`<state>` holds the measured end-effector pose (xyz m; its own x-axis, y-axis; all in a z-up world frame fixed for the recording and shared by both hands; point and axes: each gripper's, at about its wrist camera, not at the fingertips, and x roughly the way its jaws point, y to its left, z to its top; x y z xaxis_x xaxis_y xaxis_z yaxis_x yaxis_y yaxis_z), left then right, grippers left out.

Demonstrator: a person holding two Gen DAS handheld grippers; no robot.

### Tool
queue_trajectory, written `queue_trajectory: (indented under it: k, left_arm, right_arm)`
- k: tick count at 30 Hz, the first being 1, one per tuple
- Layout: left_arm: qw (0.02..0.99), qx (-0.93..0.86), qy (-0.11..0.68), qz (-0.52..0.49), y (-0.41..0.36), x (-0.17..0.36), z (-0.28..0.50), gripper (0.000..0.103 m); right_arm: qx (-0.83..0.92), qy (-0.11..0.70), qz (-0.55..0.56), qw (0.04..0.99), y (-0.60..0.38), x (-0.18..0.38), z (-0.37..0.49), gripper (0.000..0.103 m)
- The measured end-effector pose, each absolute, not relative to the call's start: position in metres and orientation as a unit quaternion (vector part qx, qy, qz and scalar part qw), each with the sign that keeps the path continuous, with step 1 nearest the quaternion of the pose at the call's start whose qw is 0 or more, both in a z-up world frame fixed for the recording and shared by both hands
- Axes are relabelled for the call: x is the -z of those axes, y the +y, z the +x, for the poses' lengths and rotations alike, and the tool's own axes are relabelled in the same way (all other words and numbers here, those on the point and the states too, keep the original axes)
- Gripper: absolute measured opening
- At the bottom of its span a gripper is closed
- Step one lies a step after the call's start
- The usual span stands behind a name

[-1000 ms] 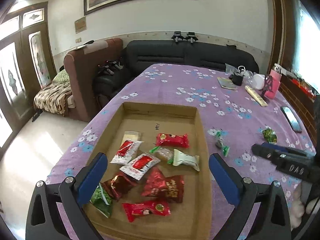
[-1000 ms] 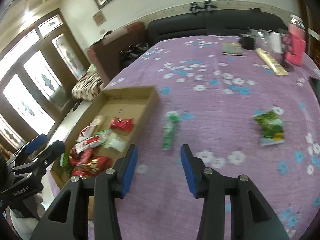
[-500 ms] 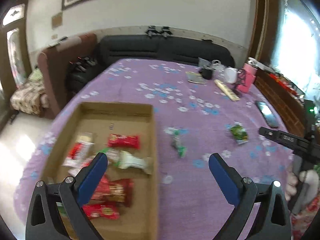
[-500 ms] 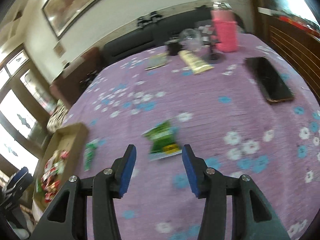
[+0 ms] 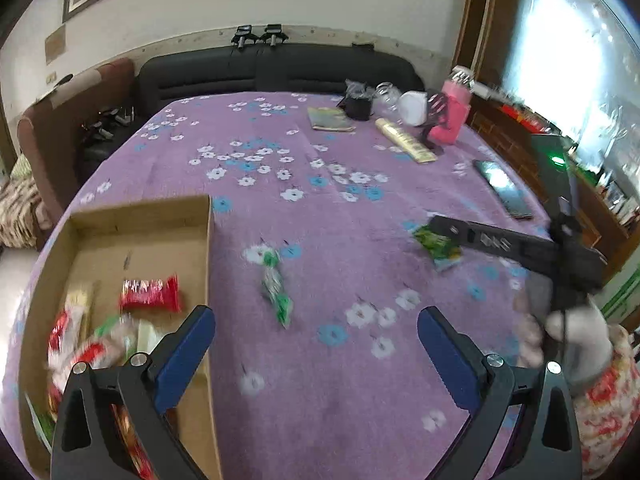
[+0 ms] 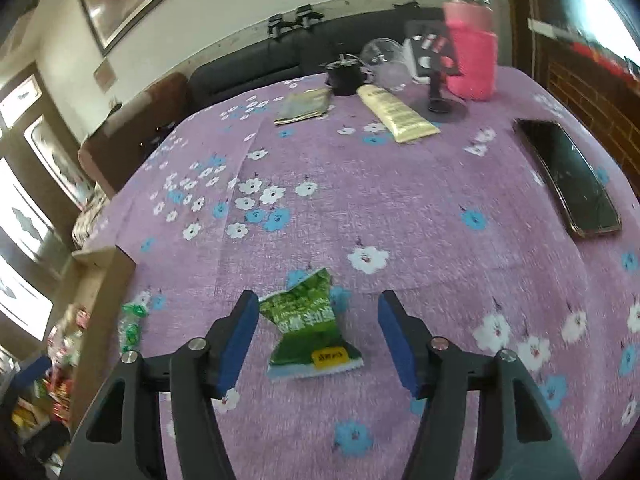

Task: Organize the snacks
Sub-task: 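Move the right tool to the green pea bag and close on it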

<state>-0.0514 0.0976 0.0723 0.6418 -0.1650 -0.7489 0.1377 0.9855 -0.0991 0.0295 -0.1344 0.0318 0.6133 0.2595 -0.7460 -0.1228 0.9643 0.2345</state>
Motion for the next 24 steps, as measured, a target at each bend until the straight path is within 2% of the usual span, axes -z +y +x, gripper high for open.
queue_trajectory:
  k: [8,11,13,14,16,24]
  left_arm:
    - [0.875,0.072,0.478,-0.030,0.097,-0.035,0.013,0.102]
    - [0.868,0.071,0.491,-0.029,0.095,-0.027,0.024,0.095]
    - [0.864,0.079,0.497,-0.029,0.094,-0.024,0.025,0.083]
    - [0.861,0.084,0.501,-0.028,0.092,-0.023,0.025,0.076]
    - [0.864,0.083,0.496,-0.014,0.086,-0.023,0.021,0.075]
    - [0.862,0.111,0.495,-0.015,0.066,-0.017,0.009,0.077]
  right_arm:
    - [-0.118,0.438,0.070,0.889,-0.131,-0.016,0.034,0.061]
    - [-0.119,0.437,0.065,0.889,-0.130,-0.016,0.034,0.061]
    - [-0.114,0.436,0.060,0.891,-0.129,-0.016,0.034,0.054]
    - [-0.112,0.436,0.055,0.891,-0.129,-0.016,0.034,0.043]
    - [-0.112,0.438,0.054,0.890,-0.129,-0.016,0.034,0.033]
    - [-0.119,0.437,0.055,0.890,-0.131,-0.016,0.029,0.031]
